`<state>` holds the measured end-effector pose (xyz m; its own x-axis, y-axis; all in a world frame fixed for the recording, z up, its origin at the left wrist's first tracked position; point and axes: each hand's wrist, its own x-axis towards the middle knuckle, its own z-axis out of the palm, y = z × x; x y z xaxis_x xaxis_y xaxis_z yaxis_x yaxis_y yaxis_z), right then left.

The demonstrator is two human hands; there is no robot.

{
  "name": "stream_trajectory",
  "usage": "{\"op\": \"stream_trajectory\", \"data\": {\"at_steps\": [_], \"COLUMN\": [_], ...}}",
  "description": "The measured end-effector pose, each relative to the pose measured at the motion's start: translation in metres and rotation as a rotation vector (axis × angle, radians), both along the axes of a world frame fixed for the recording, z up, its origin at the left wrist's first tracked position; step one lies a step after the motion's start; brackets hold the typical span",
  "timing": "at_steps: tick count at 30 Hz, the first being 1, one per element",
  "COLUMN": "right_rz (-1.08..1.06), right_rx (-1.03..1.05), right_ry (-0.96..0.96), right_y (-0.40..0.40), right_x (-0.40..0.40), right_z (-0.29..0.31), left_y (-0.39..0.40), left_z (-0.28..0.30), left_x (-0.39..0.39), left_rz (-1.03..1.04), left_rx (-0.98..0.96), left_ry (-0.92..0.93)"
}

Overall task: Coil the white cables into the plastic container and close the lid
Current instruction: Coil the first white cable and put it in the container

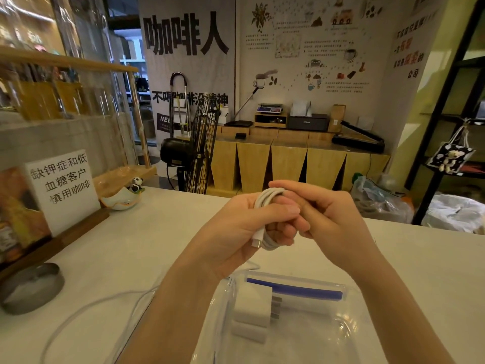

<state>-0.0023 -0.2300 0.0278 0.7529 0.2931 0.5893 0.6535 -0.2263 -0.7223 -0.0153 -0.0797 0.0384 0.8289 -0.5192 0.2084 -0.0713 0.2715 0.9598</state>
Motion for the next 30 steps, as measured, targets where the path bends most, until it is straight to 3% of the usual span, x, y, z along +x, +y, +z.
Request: {"op": "stream_trajectory", "data": {"at_steps": [6,11,15,21,25,30], "right_rz": [0.018,-0.234,-0.309,-0.319,-0.232,-0.168], "right_rx": [-0.051,-0.262,-0.307,-0.226,-0.098,-0.083], "right_ry": [-0.031,-0.310,-0.321,-0.202,-0.083,-0.037], "right_y": [-0.006,-0.007,-0.007,-0.001,-0.002,-0.002], "right_x": [-0.002,0.001,0.003,0.005,0.007,0.005], "right_z": [0.005,0.000,-0.002,-0.004,-0.002,0.000], "left_y": [-0.004,0.006,0.005,-0.012,-0.010,-0.004], "left_z": [0.001,-0.002,-0.008,-0.021,-0.021,-0.015], "left_x": [-0.001,0.007,0.013,0.014,0.019,0.016], "left_rz": [0.005,0.156,0.375,0.658,0.586,0.339], "left_rx": [0.015,0.114,0.352,0.660,0.499,0.266], "left_ry": [0.048,0.027,-0.141,-0.583,-0.579,-0.238]}}
